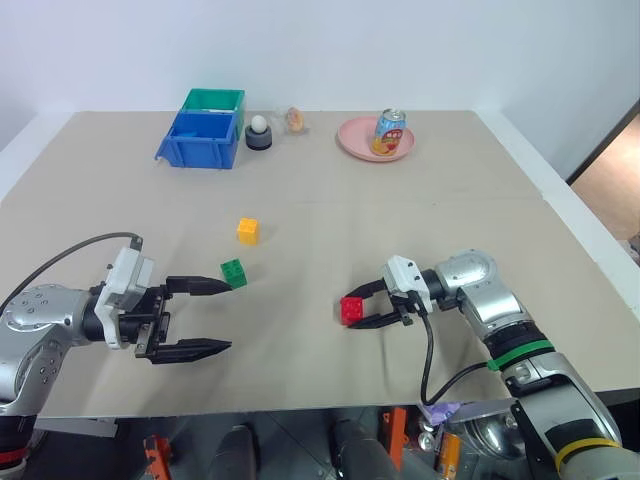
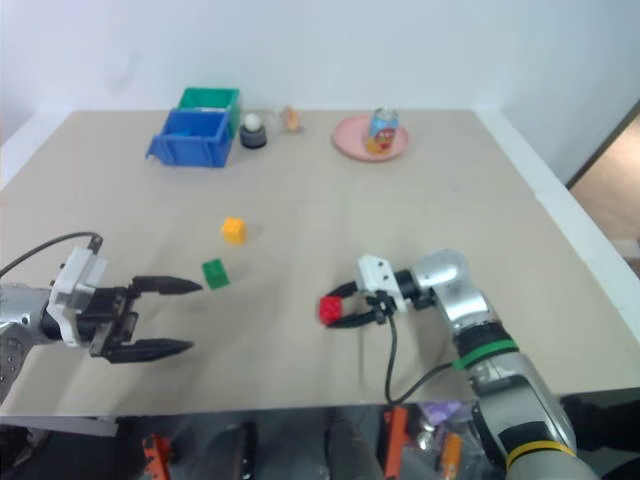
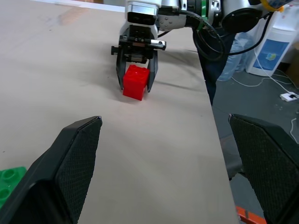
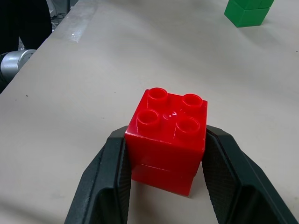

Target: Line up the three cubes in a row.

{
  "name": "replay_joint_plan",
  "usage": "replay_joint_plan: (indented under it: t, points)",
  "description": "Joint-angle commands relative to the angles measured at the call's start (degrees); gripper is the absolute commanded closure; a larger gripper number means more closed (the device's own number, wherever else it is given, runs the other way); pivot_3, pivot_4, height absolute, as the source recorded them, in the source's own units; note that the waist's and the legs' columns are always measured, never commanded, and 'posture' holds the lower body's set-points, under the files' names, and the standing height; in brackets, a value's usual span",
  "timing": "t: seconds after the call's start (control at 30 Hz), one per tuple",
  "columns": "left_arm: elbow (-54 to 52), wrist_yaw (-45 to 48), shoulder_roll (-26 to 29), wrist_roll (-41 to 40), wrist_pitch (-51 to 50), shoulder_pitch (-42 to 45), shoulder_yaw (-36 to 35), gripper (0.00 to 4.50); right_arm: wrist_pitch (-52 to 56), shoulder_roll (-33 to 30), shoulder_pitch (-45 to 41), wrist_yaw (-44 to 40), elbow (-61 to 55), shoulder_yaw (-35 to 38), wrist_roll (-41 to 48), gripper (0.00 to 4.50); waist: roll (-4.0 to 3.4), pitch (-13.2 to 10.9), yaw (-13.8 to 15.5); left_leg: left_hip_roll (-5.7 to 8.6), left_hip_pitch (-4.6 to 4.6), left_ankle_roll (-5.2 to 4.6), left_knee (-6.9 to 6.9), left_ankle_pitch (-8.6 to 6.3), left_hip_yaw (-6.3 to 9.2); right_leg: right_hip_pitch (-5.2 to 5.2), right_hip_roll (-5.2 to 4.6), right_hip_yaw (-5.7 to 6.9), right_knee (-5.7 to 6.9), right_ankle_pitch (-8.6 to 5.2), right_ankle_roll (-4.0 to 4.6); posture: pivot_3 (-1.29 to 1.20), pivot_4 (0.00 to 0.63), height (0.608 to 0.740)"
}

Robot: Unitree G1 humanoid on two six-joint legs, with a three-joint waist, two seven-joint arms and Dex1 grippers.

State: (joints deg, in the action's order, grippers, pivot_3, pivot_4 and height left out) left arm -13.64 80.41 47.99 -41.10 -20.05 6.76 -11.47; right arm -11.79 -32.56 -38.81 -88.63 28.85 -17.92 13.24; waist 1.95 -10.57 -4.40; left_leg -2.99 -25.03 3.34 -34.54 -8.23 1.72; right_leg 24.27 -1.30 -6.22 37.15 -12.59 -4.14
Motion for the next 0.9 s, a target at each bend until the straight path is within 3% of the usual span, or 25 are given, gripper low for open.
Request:
replay_joint_plan:
  t: [0.03, 0.27, 0.33, 0.5, 0.9]
  points:
    - [0.4, 0.5, 0.0, -0.1, 1.0, 0.8, -0.5, 0.0, -0.9, -1.2, 0.5, -3.0, -0.4, 0.6, -0.6, 2.89, 0.0, 0.0, 0.0, 0.0, 0.0, 0.0, 0.0, 0.0, 0.0, 0.0, 0.0, 0.0, 0.0, 0.0, 0.0, 0.0, 0.15, 0.74]
    - [0.6, 0.7, -0.4, 0.1, 1.7, 0.2, -0.5, 0.0, -1.6, -0.3, 0.4, -1.6, 0.7, 0.2, -1.6, 2.89, 0.0, 0.0, 0.0, 0.0, 0.0, 0.0, 0.0, 0.0, 0.0, -0.01, 0.0, 0.0, 0.0, 0.0, 0.0, 0.0, 0.15, 0.74]
    - [0.6, 0.5, -0.5, 0.0, 1.9, 0.1, -0.5, 0.0, -1.9, -0.1, 0.1, -1.5, 1.4, 0.2, -1.7, 1.87, 0.01, 0.0, 0.0, 0.0, 0.01, 0.0, -0.01, 0.0, 0.0, -0.01, 0.0, 0.0, 0.0, 0.0, 0.0, 0.0, 0.15, 0.74]
    - [0.6, 0.1, -0.8, 0.0, 2.2, -0.1, -0.5, 0.0, -1.7, 1.0, -1.4, -0.4, 3.9, 1.1, -2.5, 0.14, 0.01, 0.0, 0.0, 0.0, 0.02, 0.0, 0.0, 0.0, 0.0, -0.01, 0.0, 0.0, 0.02, 0.01, 0.01, 0.0, 0.15, 0.74]
    - [0.7, -0.6, -1.9, 0.2, 2.0, 0.5, 0.1, 0.0, 2.7, -0.7, -2.1, -2.4, 2.4, 1.3, -2.6, 0.04, 0.01, 0.0, 0.0, 0.0, 0.02, -0.01, -0.02, 0.01, 0.0, -0.01, 0.01, 0.0, 0.04, 0.02, 0.01, 0.0, 0.15, 0.74]
